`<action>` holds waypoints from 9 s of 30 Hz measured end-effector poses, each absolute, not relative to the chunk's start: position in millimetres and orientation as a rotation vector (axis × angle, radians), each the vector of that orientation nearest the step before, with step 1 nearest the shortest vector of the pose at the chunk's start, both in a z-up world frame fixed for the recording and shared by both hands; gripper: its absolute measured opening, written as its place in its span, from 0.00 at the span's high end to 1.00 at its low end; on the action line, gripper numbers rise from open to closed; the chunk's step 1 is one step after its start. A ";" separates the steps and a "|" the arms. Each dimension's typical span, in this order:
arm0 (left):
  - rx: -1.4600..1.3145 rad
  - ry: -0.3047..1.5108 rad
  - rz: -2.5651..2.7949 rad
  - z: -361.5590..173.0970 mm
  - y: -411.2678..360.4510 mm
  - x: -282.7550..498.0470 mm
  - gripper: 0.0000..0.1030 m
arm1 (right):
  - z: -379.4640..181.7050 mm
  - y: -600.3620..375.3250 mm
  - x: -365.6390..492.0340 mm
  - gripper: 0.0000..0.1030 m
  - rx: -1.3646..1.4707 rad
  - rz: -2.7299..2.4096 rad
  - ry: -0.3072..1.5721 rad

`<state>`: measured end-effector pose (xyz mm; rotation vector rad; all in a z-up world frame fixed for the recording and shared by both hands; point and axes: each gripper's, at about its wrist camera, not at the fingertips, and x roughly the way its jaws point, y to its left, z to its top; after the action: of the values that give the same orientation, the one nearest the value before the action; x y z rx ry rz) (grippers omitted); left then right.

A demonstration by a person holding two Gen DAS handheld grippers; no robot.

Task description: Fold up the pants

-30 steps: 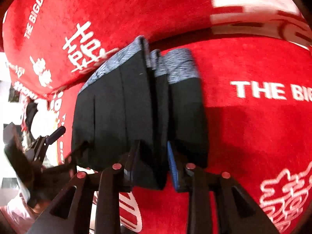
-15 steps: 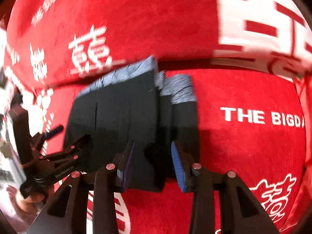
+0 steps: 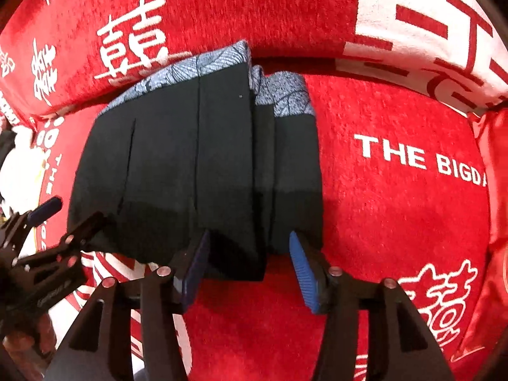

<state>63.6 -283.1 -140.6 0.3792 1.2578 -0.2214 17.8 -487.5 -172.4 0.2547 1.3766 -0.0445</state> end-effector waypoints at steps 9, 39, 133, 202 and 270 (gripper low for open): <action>0.296 1.286 -0.162 -78.5 -223.7 10.1 0.20 | -139.5 -467.5 -7.2 0.45 0.218 -0.133 1.442; 0.673 1.147 -0.699 30.6 -261.5 7.0 0.20 | 14.9 -444.0 -115.6 0.23 0.519 -0.360 1.229; -0.164 1.489 -0.541 -241.0 -213.3 159.2 0.26 | -246.8 -559.8 87.2 0.30 0.881 0.316 1.366; 0.314 1.458 -0.294 -75.0 -218.4 -35.8 0.01 | -69.3 -409.7 -93.4 0.00 0.379 -0.198 1.441; 0.261 1.296 -0.319 -1.9 -167.0 -71.2 0.01 | -0.9 -339.4 -125.7 0.00 0.166 -0.303 1.384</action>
<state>-71.2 -167.0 -1.9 0.2608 1.2961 -0.3191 -125.7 -339.4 -0.9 0.1658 1.3838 -0.3033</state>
